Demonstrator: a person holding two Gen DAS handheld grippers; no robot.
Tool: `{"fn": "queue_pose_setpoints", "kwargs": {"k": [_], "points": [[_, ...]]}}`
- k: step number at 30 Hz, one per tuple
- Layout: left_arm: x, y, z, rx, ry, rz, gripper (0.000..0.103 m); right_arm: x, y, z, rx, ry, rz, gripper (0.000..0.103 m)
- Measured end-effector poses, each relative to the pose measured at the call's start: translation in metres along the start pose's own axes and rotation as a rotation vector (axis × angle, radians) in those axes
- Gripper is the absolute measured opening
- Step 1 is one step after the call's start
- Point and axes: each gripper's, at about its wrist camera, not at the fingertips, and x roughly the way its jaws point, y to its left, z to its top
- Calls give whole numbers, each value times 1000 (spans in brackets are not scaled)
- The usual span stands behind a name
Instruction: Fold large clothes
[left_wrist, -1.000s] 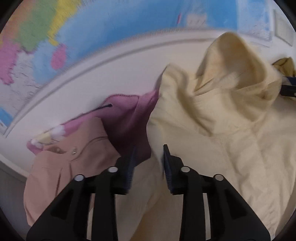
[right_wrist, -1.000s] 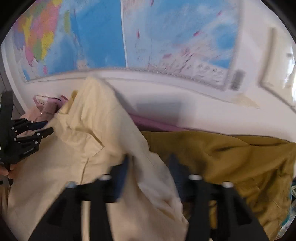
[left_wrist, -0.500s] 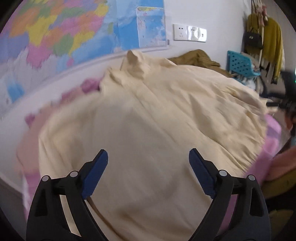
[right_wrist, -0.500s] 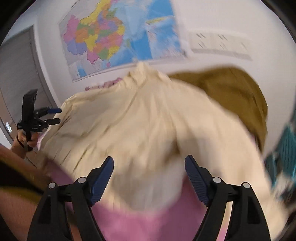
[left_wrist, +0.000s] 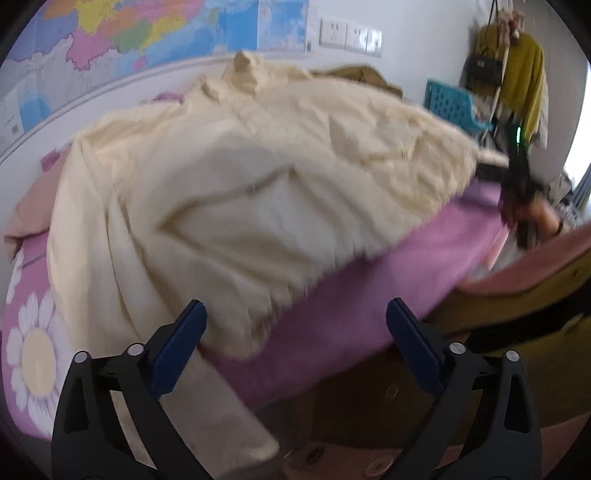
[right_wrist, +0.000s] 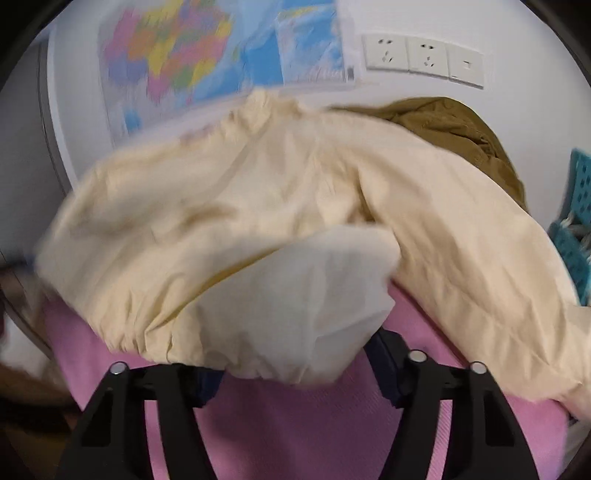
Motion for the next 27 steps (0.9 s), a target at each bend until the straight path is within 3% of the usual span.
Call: {"fn": "queue_pose_setpoints", "kwargs": {"k": [2,5,8,10,12,14,17,18,19,21,22,23,24,25,26,27], "points": [[9,-4,-8,8,45,49,97,-3,1,12,31,-9,40,10],[25,0,-8,6,70,161,97,-18,-7,34,142,-35,147,9],[35,19,8,-82,30,222,95,-40,-6,51,164,-63,198,8],[33,34,16,-156,-6,182,84,-49,-2,57,173,-55,226,8],[23,47,22,-222,-52,124,54,-57,-2,54,213,-39,265,8],[10,60,28,-275,-75,89,38,-66,-4,51,257,-32,313,8],[-10,74,33,-323,-77,30,29,-91,-3,44,301,-58,398,7],[-16,76,34,-312,-68,5,30,-97,-2,41,285,-64,384,7],[-19,72,34,-271,-49,-5,31,-96,0,36,238,-34,300,8],[-11,57,32,-138,11,40,47,-80,-7,22,257,48,277,10],[-4,47,28,-65,55,64,51,-67,-8,13,244,121,226,13],[4,36,23,13,101,92,54,-55,-6,4,199,195,159,22],[5,32,21,56,113,94,54,-46,-1,-4,139,257,82,40],[1,29,19,97,103,90,58,-39,4,-12,77,317,19,46],[-11,29,18,130,64,76,64,-39,5,-15,59,336,11,48],[-23,32,20,136,25,55,63,-47,4,-14,60,330,27,51]]}}
